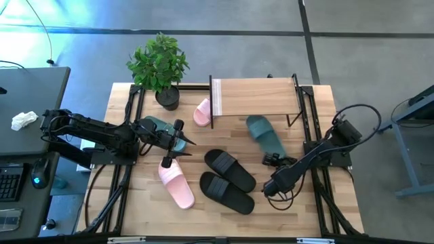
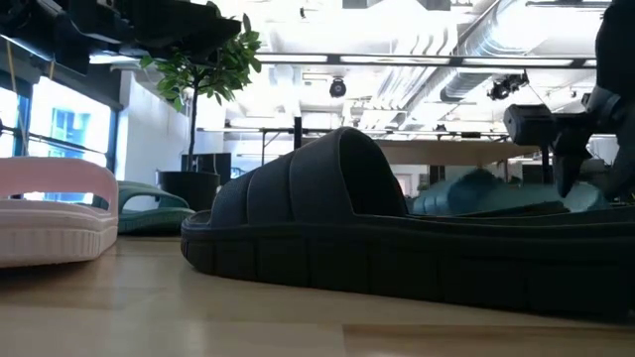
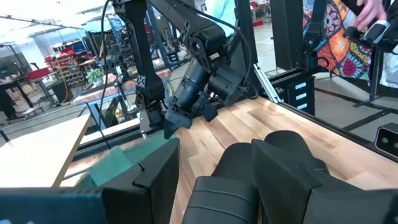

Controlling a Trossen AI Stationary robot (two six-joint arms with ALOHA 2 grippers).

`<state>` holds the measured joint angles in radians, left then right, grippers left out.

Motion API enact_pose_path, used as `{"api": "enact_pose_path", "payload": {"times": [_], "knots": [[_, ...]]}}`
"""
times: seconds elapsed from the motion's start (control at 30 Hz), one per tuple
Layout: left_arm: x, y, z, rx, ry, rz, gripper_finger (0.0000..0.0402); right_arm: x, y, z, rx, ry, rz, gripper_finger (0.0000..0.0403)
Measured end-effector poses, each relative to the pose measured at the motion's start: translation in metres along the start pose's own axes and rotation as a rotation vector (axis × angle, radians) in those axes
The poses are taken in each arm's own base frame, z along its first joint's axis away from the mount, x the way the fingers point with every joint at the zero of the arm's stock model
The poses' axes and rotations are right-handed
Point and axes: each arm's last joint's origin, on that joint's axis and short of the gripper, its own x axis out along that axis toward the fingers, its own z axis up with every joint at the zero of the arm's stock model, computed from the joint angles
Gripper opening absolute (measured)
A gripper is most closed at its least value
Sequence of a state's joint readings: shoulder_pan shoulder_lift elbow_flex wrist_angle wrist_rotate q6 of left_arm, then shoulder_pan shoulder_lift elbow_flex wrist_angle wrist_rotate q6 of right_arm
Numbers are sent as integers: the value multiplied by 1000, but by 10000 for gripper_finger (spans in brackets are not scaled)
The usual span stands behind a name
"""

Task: Pick and place slides into the shelf
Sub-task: Put the right green slide under the shelf

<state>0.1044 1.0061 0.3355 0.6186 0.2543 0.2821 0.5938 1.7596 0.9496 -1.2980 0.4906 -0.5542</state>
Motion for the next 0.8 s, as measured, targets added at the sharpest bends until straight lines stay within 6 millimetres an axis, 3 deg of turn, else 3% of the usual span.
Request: {"api": "enact_pose_path", "payload": {"times": [0.23, 0.4, 0.8], "knots": [[0, 0, 0, 1, 0, 0, 182, 19, -3, 3, 103, -40, -2, 183], [0, 0, -1, -2, 11, -3, 182, 18, -11, 2, 289, -65, -7, 183], [0, 0, -2, -4, 18, -5, 182, 20, -30, 0, 607, -253, 175, 182]]}}
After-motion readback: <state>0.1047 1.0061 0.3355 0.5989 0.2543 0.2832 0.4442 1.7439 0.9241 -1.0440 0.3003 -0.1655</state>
